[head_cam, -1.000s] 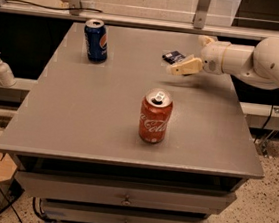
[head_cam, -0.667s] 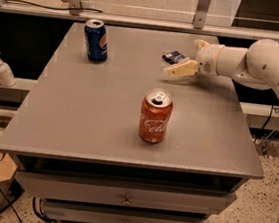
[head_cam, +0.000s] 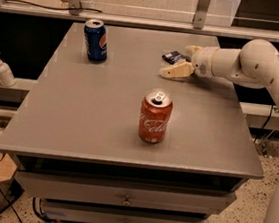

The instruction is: Pick rxbar blueberry

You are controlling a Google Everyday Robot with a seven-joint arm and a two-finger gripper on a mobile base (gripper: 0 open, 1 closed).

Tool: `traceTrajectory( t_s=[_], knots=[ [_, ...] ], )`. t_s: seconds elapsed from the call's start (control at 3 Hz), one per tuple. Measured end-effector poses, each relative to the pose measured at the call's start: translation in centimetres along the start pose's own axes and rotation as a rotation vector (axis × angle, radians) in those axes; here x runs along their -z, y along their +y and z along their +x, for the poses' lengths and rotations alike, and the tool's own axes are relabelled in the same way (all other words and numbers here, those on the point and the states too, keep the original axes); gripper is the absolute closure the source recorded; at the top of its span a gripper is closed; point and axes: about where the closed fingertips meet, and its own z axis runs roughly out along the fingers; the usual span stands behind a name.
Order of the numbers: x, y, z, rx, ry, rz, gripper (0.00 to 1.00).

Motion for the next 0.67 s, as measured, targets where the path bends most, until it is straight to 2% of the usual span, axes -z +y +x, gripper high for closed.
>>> traceTrajectory(
  t_s=[0.67],
  knots=[
    [-0.18,-0.17,0.1,-0.024,-0.001,-0.002,0.63]
  ],
)
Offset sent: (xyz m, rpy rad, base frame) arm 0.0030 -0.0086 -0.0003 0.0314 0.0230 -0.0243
